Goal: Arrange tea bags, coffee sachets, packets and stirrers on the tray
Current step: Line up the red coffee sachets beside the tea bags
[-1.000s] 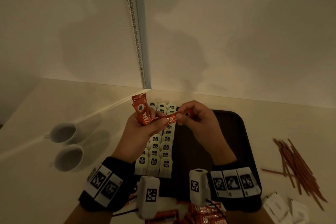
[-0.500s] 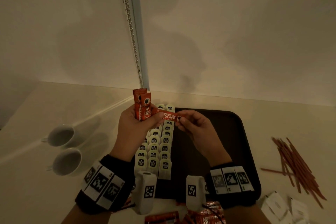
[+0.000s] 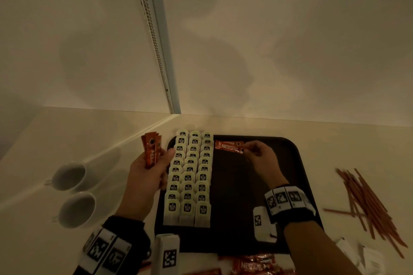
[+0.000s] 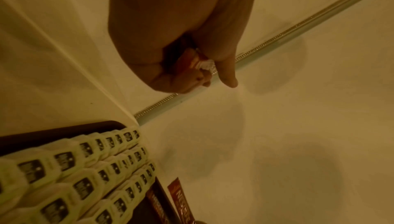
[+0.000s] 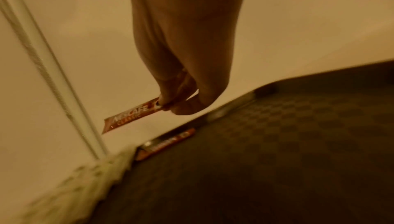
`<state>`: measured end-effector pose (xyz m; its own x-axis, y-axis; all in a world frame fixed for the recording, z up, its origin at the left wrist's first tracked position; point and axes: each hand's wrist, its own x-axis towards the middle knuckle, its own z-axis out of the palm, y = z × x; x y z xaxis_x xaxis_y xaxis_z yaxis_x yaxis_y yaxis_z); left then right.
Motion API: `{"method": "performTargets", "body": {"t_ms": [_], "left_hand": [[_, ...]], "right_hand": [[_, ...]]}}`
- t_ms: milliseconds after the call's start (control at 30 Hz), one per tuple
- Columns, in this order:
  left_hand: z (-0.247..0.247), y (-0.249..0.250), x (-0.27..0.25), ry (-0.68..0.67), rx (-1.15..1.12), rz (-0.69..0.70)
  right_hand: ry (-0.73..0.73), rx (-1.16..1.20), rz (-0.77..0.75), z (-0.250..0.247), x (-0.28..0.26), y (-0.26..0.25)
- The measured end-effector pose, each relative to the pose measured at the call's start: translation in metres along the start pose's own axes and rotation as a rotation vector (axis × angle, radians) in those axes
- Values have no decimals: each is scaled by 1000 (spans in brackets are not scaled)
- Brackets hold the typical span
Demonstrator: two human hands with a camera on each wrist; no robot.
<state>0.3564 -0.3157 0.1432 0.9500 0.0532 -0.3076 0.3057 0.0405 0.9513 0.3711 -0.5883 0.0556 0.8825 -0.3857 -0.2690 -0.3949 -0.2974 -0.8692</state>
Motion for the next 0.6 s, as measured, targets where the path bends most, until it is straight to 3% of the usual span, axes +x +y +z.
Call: {"method": "performTargets", "body": {"t_ms": [233,433,600], "left_hand": [[-9,-7,-1,-45,-23,-126],[-13,-6,0,-51,-39,-145],[-12,-10,2,-41,-178,-250]], "right_hand": [[-13,-198,37,14,42,15],[75,-201,60,24,52,16],[111,-210,52,27,54,18]]}}
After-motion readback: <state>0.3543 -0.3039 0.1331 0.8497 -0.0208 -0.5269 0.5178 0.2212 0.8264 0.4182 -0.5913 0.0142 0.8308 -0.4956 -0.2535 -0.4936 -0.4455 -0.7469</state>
